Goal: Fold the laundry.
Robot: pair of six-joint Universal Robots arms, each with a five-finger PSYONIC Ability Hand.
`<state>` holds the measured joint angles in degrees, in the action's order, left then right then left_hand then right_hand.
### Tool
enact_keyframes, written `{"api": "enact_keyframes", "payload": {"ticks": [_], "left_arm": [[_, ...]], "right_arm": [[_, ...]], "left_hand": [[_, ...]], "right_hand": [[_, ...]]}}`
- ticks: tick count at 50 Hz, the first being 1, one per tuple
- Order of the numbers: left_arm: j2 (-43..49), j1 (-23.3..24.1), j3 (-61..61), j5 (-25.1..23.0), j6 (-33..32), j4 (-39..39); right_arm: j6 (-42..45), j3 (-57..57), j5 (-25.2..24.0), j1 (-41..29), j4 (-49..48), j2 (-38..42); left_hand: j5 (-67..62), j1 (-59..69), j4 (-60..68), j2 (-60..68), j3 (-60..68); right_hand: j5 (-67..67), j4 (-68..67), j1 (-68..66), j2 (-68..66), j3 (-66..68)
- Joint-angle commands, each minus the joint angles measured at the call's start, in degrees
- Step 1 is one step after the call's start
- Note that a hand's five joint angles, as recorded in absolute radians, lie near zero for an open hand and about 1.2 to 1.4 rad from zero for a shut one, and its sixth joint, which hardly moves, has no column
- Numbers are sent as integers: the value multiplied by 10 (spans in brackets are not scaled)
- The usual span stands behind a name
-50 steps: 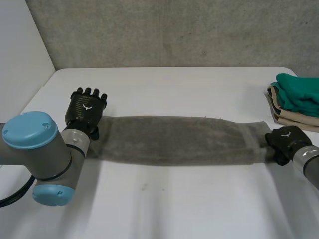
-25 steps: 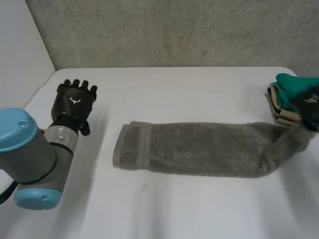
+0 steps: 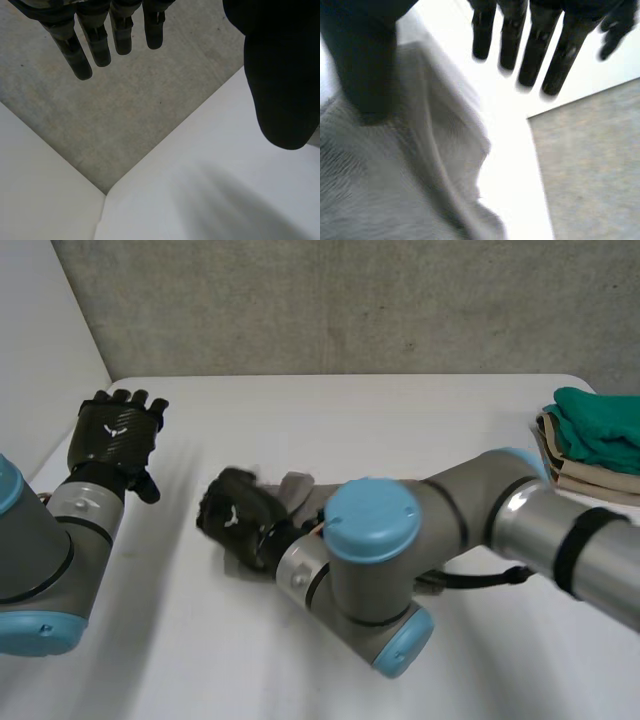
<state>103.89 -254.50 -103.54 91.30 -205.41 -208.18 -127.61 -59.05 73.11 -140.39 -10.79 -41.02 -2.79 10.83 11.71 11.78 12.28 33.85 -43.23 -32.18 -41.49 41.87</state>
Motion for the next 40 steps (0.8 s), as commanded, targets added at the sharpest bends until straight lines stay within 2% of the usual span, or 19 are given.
{"api": "enact_keyframes", "payload": {"ticks": [1,4,5,9,13,20,22,23,27,32,40], "left_arm": [[14,34,17,-2,0,-2],[25,67,38,-2,1,-3],[28,75,42,-3,2,-3],[45,121,63,-10,14,-1],[77,164,82,-24,37,-1],[173,191,151,-18,35,12],[201,191,182,-11,34,27],[211,190,192,-6,33,32],[245,184,234,44,13,73],[237,166,225,79,-9,110],[153,165,147,65,-7,112]], "right_arm": [[-115,-7,55,12,67,-32],[-198,-36,77,49,77,-68],[-246,-68,84,82,80,-95],[-343,-159,79,141,81,-171],[-365,-245,77,174,73,-206],[-341,-330,78,216,45,-203],[-334,-341,78,222,32,-202],[-324,-352,79,229,17,-199],[-296,-374,78,252,-2,-202],[-234,-400,88,266,11,-206],[-55,-428,120,296,34,-289]], "left_hand": [[28,-8,-17,-18,-23],[28,-8,-17,-18,-23],[28,-8,-17,-18,-23],[28,-8,-17,-18,-23],[28,-8,-17,-18,-23],[28,-8,-17,-18,-23],[26,-6,-15,-16,-21],[26,-6,-15,-16,-21],[24,-4,-13,-14,-19],[27,-8,-17,-17,-22],[28,-8,-17,-18,-23]], "right_hand": [[-339,332,222,315,-319],[-339,332,222,315,-319],[-339,332,222,315,-319],[-339,332,222,315,-319],[-339,332,222,315,-319],[-325,319,208,302,-305],[-209,203,92,185,-189],[-35,29,-82,11,-15],[360,-367,-477,-384,380],[361,-368,-478,-385,381],[361,-368,-478,-385,381]]}}
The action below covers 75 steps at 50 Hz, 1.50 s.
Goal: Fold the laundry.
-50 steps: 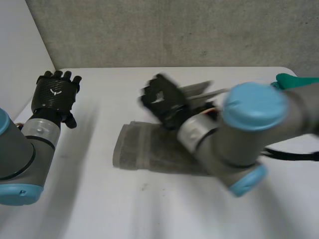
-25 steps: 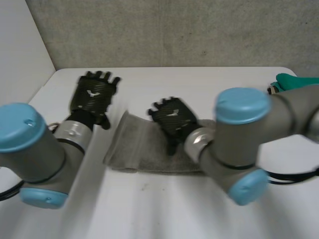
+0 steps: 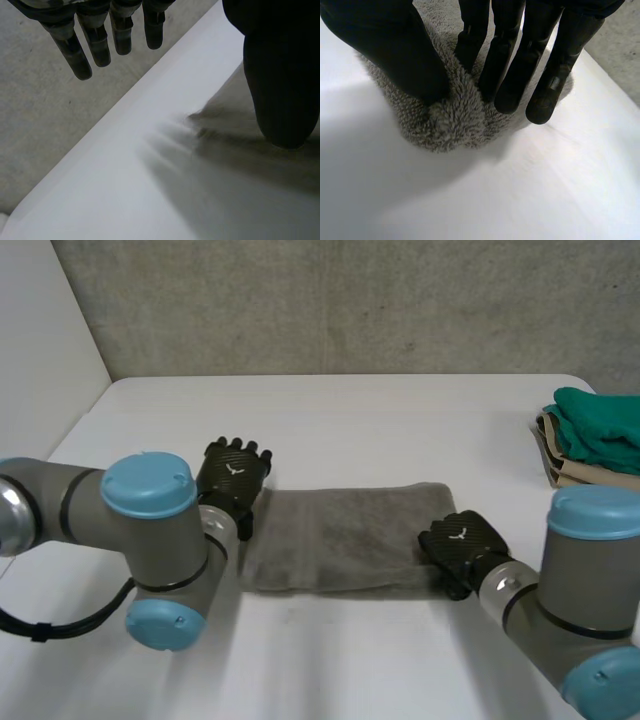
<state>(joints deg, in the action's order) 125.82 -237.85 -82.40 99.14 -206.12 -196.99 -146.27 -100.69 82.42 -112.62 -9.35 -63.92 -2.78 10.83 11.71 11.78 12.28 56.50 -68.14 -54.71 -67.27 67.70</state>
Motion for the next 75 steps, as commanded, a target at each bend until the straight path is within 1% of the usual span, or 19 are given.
{"api": "enact_keyframes", "payload": {"ticks": [1,4,8,13,16,21,23,24,26,28,31,33,36,41,45,49,58,66,75], "left_arm": [[-72,-2,-70,-15,0,1],[-96,-2,-88,-19,1,0],[-115,-2,-95,-18,1,-1],[-131,-14,-101,-17,1,-1],[-144,-32,-104,-14,1,-1],[-154,-48,-104,-13,3,-3],[-156,-49,-104,-13,5,-3],[-157,-49,-104,-13,5,-2],[-157,-47,-105,-14,11,-3],[-157,-45,-104,-14,12,-5],[-157,-40,-97,-14,24,-7],[-156,-35,-93,-15,34,-7],[-155,-6,-79,-17,67,-7],[-147,55,-59,-18,119,-5],[-113,91,-45,-18,138,3],[-88,104,-41,-13,135,19],[-60,87,-43,-7,99,120],[-36,71,-46,24,35,132],[-46,76,-44,11,23,132]], "right_arm": [[146,-7,31,18,21,-63],[181,27,54,3,21,-66],[192,90,63,-74,22,-54],[193,181,55,-190,17,12],[193,208,32,-232,17,40],[183,221,-59,-293,17,99],[179,219,-68,-294,17,101],[166,216,-67,-293,16,98],[138,213,-61,-292,18,91],[66,205,-56,-287,19,74],[-29,187,-53,-242,19,37],[-128,163,-52,-177,17,-12],[-235,143,-47,-111,21,-59],[-315,131,-51,-75,34,-71],[-313,139,-49,-74,57,-60],[-310,163,-47,-77,73,-9],[-307,241,-48,-81,121,89],[-250,282,-46,-117,145,144],[-124,290,38,-120,152,141]], "left_hand": [[28,-8,-17,-18,-23],[28,-8,-17,-18,-23],[28,-8,-17,-18,-23],[28,-8,-17,-18,-23],[28,-8,-17,-18,-23],[28,-8,-17,-18,-23],[28,-8,-17,-18,-23],[28,-8,-17,-18,-23],[28,-8,-17,-18,-23],[28,-8,-17,-18,-23],[28,-8,-17,-18,-23],[28,-8,-17,-18,-23],[28,-8,-17,-18,-23],[24,-4,-13,-14,-19],[22,-3,-12,-12,-17],[19,1,-8,-9,-14],[11,9,0,-1,-6],[12,7,-2,-2,-7],[14,6,-3,-4,-9]], "right_hand": [[135,-119,-253,-127,123],[135,-119,-253,-127,123],[135,-119,-253,-127,123],[135,-119,-253,-127,123],[135,-119,-253,-127,123],[135,-119,-253,-127,123],[82,-66,-200,-75,70],[-98,115,-20,106,-110],[-371,387,253,379,-383],[-565,581,447,573,-577],[-565,581,447,573,-577],[-565,581,447,573,-577],[-565,581,447,573,-577],[-565,581,447,573,-577],[-565,581,447,573,-577],[-565,581,447,573,-577],[-565,581,447,573,-577],[-565,581,447,573,-577],[-565,581,447,573,-577]]}}
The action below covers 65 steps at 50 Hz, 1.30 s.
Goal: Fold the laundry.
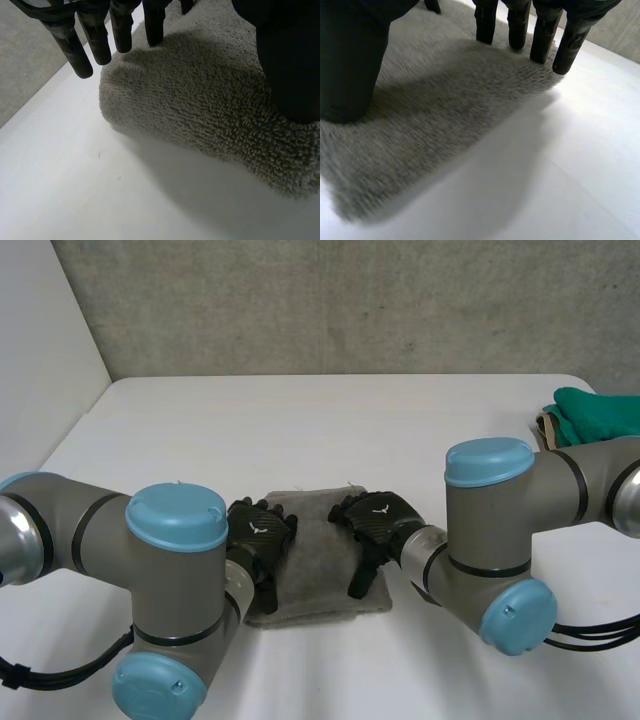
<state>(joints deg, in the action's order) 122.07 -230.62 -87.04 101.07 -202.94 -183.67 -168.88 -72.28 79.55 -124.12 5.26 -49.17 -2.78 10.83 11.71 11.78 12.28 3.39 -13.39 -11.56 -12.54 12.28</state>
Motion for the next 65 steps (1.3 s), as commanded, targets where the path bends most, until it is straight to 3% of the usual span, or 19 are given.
{"api": "enact_keyframes", "payload": {"ticks": [1,7,13,19,23,33,45,65], "left_arm": [[-11,4,6,-13,-9,0],[-79,-3,27,-63,-7,0],[-141,-37,65,-150,18,22],[-156,-64,127,-255,56,116],[-157,-75,151,-293,64,161],[-155,-75,165,-298,67,164],[-154,-64,165,-299,67,164],[-156,-65,165,-301,92,164]], "right_arm": [[109,5,71,-5,6,-11],[115,-31,90,-10,-37,-93],[90,-142,90,-47,-133,-180],[70,-219,88,-85,-194,-184],[70,-238,89,-109,-223,-158],[80,-209,89,-120,-266,-68],[126,-167,91,-119,-299,-22],[130,-100,88,-118,-300,24]], "left_hand": [[14,6,-3,-4,-9],[14,6,-3,-4,-9],[11,9,0,-1,-6],[11,9,0,-1,-6],[11,9,0,-1,-6],[12,7,-2,-2,-7],[7,12,4,3,-2],[7,12,4,3,-2]], "right_hand": [[-34,34,16,25,-23],[-34,34,16,25,-23],[-34,34,16,25,-23],[-34,34,16,25,-23],[-34,34,16,25,-23],[-34,34,16,25,-23],[-34,34,16,25,-23],[184,-184,-202,-192,195]]}}
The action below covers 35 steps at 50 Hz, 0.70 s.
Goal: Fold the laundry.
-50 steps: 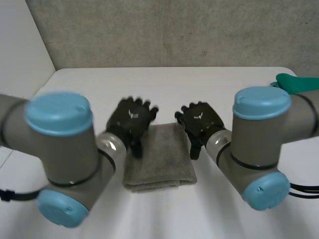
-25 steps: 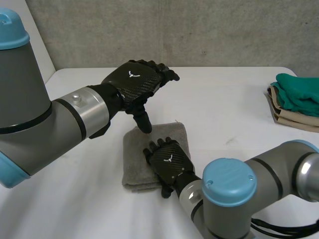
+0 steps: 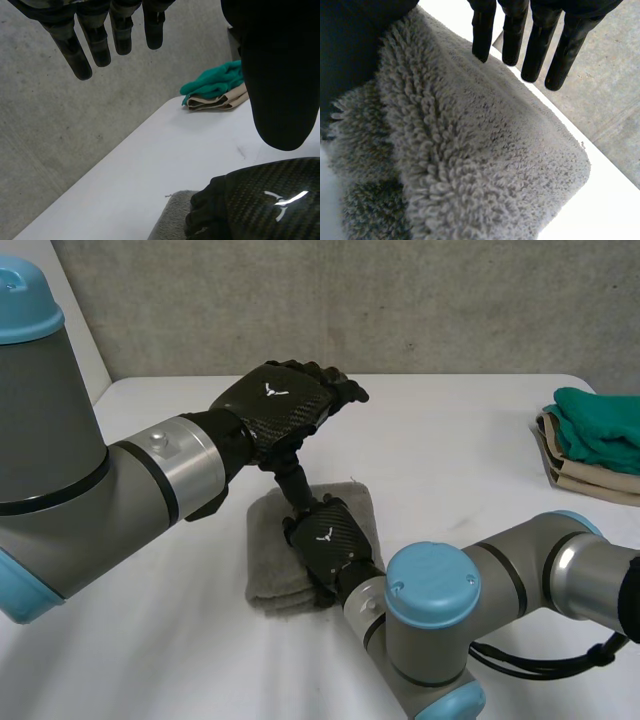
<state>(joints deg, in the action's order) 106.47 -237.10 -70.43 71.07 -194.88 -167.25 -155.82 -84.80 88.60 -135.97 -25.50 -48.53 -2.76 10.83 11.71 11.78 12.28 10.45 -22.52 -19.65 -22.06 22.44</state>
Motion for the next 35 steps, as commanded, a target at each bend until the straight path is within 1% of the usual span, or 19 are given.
{"api": "enact_keyframes", "payload": {"ticks": [1,4,10,12,13,16,17,21,27,28,31,32,35], "left_arm": [[0,0,-1,-1,12,0],[0,0,-1,-1,13,0],[-1,-1,-1,-1,13,0],[-1,-1,-1,-1,14,0],[-1,-1,-1,-1,14,0],[-1,1,-1,-1,14,-1],[-1,1,-1,-1,14,-1],[-1,1,-1,-1,14,-2],[-1,0,-1,-1,14,-2],[-1,0,-1,-1,14,-2],[-1,1,-1,-1,14,-2],[-1,1,-1,-1,14,-3],[-1,1,-1,-1,15,-3]], "right_arm": [[0,30,-4,0,9,22],[-1,34,-4,0,11,26],[-2,32,-7,1,12,21],[-2,32,-7,1,12,20],[-2,32,-8,1,12,20],[-1,35,-8,4,13,24],[1,35,-7,6,15,25],[11,33,-7,25,29,16],[34,17,-15,94,49,-23],[45,10,-26,121,49,-33],[67,2,-52,163,52,-42],[84,-4,-75,189,52,-46],[118,-12,-112,232,52,-50]], "left_hand": [[7,12,4,3,-2],[7,12,4,3,-2],[7,12,4,3,-2],[7,12,4,3,-2],[7,12,4,3,-2],[7,12,4,3,-2],[7,12,4,3,-2],[7,12,4,3,-2],[7,12,4,3,-2],[7,12,4,3,-2],[7,12,4,3,-2],[7,12,4,3,-2],[7,12,4,3,-2]], "right_hand": [[120,-99,-128,-104,100],[152,-131,-160,-136,132],[160,-140,-168,-144,140],[249,-228,-257,-233,229],[361,-340,-369,-345,341],[471,-451,-479,-455,451],[594,-574,-602,-578,574],[595,-575,-603,-579,576],[595,-575,-603,-579,576],[595,-575,-603,-579,576],[595,-575,-603,-579,576],[595,-575,-603,-579,576],[595,-575,-603,-579,576]]}}
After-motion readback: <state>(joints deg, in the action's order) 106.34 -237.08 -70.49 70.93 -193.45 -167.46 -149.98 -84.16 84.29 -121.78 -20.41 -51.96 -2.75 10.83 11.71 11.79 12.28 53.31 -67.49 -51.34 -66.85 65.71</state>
